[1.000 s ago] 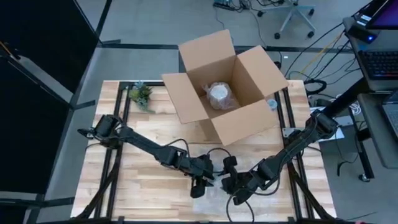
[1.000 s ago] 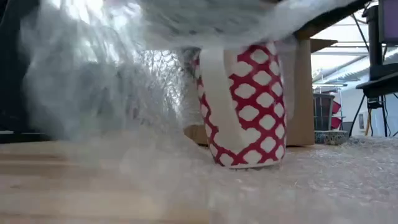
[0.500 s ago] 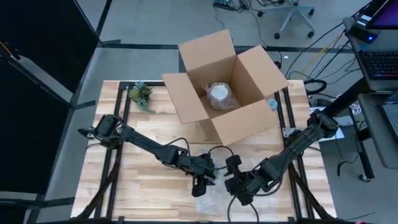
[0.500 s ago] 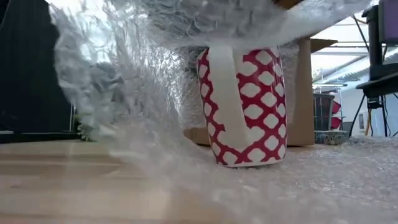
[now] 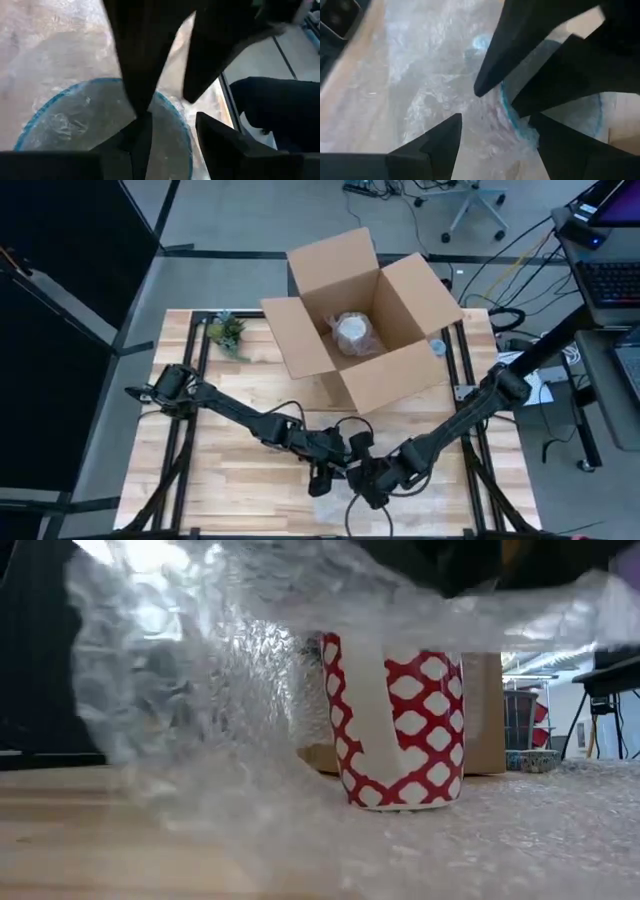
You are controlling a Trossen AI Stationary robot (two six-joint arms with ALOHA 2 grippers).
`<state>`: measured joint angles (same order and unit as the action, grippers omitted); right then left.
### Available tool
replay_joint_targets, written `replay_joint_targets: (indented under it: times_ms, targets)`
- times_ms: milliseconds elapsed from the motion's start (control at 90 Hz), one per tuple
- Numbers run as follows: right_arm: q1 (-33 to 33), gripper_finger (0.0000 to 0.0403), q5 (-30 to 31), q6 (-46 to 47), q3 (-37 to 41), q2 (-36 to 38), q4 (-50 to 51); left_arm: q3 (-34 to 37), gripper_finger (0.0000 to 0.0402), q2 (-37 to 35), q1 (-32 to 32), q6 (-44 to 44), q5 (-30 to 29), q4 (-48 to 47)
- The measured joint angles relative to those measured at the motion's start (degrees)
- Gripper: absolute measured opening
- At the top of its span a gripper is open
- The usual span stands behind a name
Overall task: Wrap mug
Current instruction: Wrap the red mug with the bubble wrap
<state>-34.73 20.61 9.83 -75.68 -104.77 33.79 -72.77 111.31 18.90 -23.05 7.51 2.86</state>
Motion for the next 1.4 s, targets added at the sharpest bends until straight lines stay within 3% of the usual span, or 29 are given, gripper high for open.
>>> replay_joint_targets:
  times_ms: [300, 456, 644, 789, 922, 1089, 1211, 1400]
  targets:
    - [-0.81, 0.0224, -1.58, 1.62, 0.22, -1.20, -0.16, -3.08, 0.0141, -3.29, 0.42, -0.36, -0.02, -4.33]
    - [-0.73, 0.0224, -1.54, 1.61, 0.24, -1.21, -0.16, -4.09, 0.0141, -7.32, 0.82, -0.43, -1.68, -11.84]
    - [-0.16, 0.0224, -1.45, 1.48, 0.24, -1.21, -0.22, -3.32, 0.0141, -12.45, 2.40, 1.16, -14.27, -23.93]
    - [-0.10, 0.0224, -1.43, 1.10, 0.24, -1.21, -0.22, 2.42, 0.0141, -13.56, 4.57, 2.58, -22.61, -30.06]
    - [-0.10, 0.0224, -1.39, 0.98, 0.24, -1.21, -0.16, 11.35, 0.0141, -16.75, 4.33, -0.82, -24.33, -22.66]
    - [-0.01, 0.0224, -1.27, 0.70, 0.24, -1.21, -0.16, 23.73, 0.0141, -16.24, 0.59, 1.41, -24.46, -2.98]
    - [0.17, 0.0224, -1.26, 0.45, 0.24, -1.21, -0.18, 24.37, 0.0141, -14.59, -2.96, 3.27, -22.67, 9.42]
    - [0.43, 0.0224, -1.30, -0.44, 0.24, -1.21, -0.22, 21.38, 0.0141, -11.00, -5.51, 9.96, -11.81, 18.94]
